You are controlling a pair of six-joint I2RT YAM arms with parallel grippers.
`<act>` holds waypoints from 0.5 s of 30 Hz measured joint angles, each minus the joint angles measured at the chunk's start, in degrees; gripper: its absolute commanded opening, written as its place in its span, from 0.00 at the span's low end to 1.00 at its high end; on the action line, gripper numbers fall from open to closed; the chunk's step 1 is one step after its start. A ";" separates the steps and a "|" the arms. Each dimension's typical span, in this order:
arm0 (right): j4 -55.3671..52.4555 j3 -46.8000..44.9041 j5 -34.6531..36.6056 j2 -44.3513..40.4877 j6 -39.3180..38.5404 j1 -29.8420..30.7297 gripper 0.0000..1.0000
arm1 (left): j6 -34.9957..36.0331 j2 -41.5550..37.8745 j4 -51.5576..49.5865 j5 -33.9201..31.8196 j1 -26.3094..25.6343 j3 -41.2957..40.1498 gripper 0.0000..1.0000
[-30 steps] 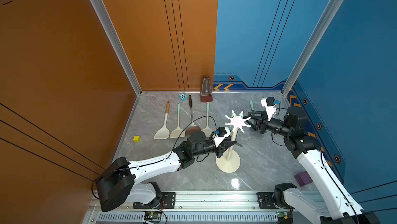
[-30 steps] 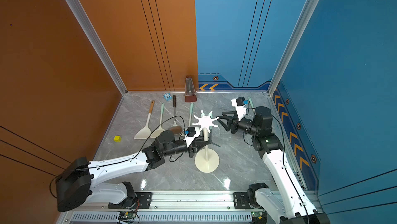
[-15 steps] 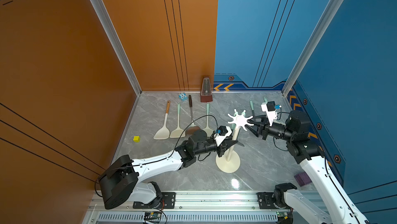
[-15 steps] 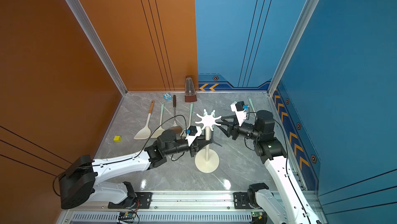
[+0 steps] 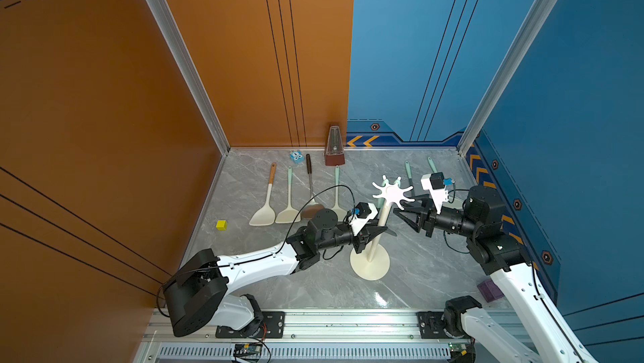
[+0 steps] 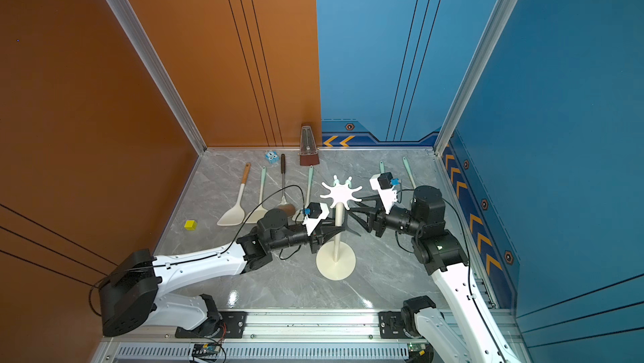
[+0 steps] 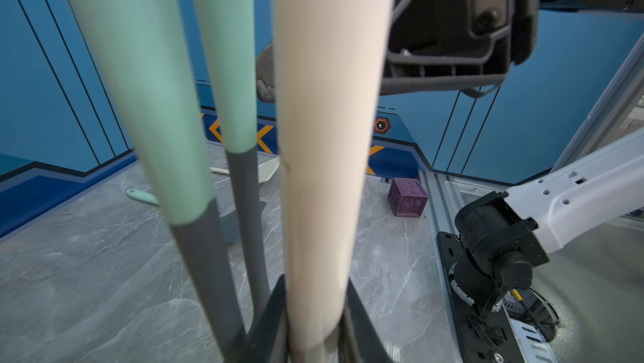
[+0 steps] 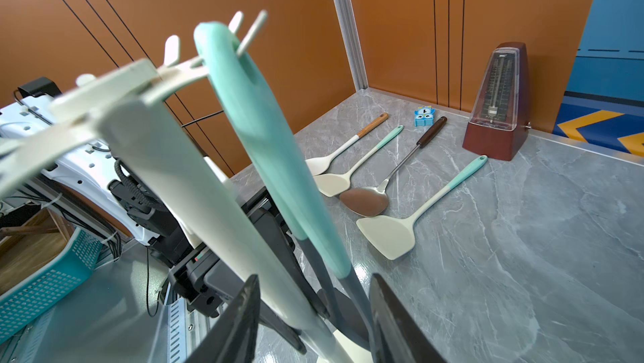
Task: Take the spatula off the kitchen utensil rack
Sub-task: Take off the spatula from the rack.
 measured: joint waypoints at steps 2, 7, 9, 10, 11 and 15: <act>0.09 -0.04 1.22 0.44 -0.37 0.98 0.50 | 0.00 0.00 -0.07 -0.02 0.00 0.02 0.17; 0.24 -0.76 3.67 0.81 -0.79 1.46 0.50 | 0.00 0.00 -0.13 0.00 0.00 0.07 0.17; 0.33 -1.11 4.28 0.87 -1.01 1.46 0.49 | 0.00 0.00 -0.15 0.00 0.00 0.07 0.17; 0.48 -1.18 4.48 1.03 -1.03 1.46 0.49 | 0.00 0.00 -0.15 0.00 0.00 0.07 0.17; 0.70 -1.22 4.63 1.36 -1.09 1.57 0.49 | 0.00 0.00 -0.17 -0.02 0.00 0.07 0.17; 0.79 -1.27 4.70 2.78 -1.51 1.97 0.47 | 0.00 0.00 -0.22 -0.02 0.00 0.07 0.17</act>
